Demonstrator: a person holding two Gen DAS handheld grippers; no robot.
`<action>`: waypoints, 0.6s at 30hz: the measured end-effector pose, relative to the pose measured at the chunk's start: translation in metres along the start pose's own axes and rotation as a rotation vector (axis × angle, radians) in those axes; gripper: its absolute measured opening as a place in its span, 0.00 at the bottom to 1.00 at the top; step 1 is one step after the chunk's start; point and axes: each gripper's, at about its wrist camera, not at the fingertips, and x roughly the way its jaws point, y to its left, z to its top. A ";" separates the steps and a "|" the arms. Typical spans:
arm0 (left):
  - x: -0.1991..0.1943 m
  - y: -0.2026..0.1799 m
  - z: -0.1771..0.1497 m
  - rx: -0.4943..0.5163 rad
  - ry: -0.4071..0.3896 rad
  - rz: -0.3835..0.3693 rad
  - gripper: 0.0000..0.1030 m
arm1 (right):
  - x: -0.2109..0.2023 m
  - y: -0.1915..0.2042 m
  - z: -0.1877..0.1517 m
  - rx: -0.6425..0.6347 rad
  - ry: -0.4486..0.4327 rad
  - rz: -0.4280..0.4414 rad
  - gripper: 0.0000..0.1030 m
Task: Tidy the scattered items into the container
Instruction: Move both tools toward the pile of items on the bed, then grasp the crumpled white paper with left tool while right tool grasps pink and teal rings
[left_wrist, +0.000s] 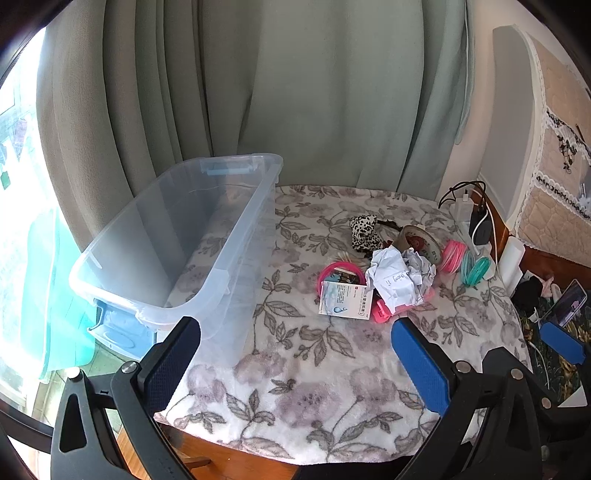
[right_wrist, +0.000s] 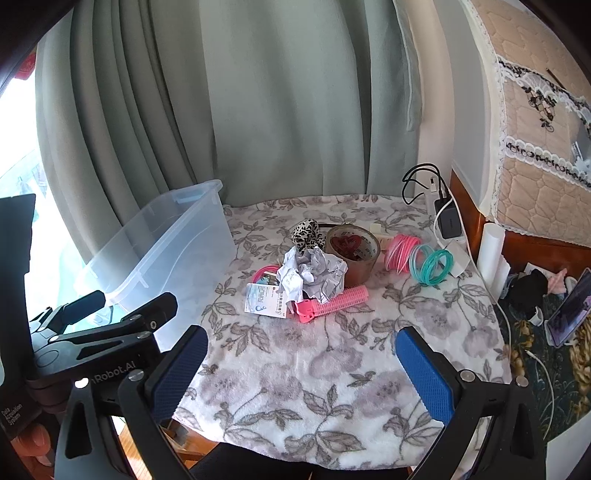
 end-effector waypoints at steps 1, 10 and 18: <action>0.001 -0.002 0.001 -0.001 -0.010 -0.010 1.00 | 0.001 -0.003 0.001 0.008 -0.001 0.000 1.00; 0.028 -0.023 0.004 -0.051 -0.034 -0.132 1.00 | 0.017 -0.037 0.001 0.090 0.006 0.001 1.00; 0.077 -0.051 0.007 0.021 0.073 -0.154 1.00 | 0.051 -0.068 -0.001 0.138 0.075 -0.015 1.00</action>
